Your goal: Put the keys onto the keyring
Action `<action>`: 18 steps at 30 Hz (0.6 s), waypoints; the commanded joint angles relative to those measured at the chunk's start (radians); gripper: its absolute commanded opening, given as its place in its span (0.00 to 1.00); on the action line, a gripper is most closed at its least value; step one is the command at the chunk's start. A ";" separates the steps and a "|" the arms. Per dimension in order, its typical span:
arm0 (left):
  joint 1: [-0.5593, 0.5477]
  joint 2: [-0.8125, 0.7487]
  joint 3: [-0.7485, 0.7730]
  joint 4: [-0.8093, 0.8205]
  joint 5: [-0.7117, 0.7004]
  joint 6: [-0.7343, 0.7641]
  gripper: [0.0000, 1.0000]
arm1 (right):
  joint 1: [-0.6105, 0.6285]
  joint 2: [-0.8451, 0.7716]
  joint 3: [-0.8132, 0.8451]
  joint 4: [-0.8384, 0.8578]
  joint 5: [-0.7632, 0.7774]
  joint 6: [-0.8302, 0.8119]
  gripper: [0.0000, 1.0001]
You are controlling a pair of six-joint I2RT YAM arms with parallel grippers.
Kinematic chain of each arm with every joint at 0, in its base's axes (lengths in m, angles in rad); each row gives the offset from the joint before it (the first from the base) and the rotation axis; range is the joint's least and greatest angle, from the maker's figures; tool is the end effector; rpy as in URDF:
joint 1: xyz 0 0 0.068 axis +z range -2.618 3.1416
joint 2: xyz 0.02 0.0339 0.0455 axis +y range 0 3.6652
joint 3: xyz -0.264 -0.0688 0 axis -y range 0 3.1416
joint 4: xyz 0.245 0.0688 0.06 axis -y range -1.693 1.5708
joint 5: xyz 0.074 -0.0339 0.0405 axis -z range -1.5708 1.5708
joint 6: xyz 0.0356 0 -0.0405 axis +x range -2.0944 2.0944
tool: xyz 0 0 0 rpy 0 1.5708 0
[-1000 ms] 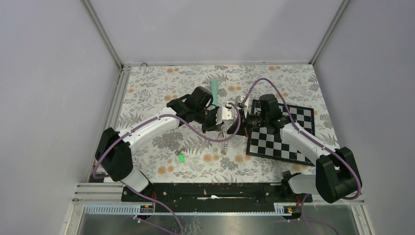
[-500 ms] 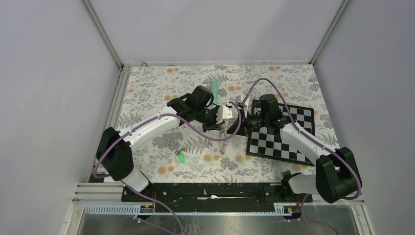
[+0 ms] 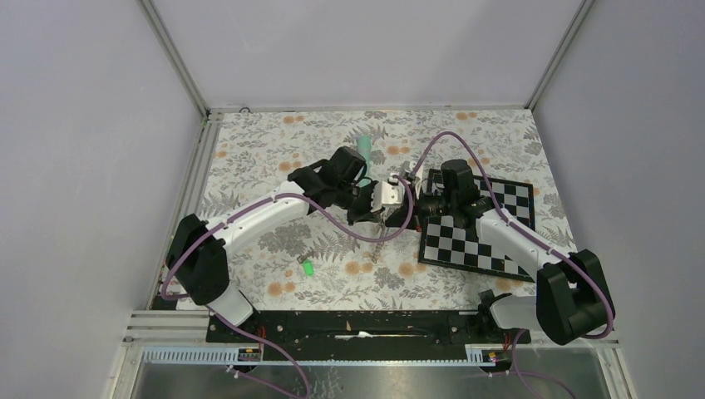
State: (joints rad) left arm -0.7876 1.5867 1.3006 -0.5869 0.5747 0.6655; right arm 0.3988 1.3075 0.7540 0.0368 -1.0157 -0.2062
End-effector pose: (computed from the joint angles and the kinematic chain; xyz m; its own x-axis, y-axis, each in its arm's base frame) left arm 0.2282 -0.2567 0.2863 0.0942 0.6400 -0.7626 0.9955 -0.0642 0.0691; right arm 0.2388 0.1335 0.2448 -0.2643 -0.2285 -0.9370 -0.9600 0.1553 0.2329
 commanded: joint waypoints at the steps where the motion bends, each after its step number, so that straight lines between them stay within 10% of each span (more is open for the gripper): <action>1: -0.012 -0.044 -0.015 0.073 0.033 0.042 0.00 | -0.003 -0.007 0.005 0.058 -0.026 0.038 0.00; 18: -0.012 -0.123 -0.111 0.186 -0.002 0.060 0.00 | -0.015 0.003 0.002 0.059 -0.056 0.047 0.00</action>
State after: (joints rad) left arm -0.7940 1.5078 1.1866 -0.4866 0.5659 0.7284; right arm 0.3916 1.3083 0.7540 0.0582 -1.0275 -0.1669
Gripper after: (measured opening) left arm 0.010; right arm 0.020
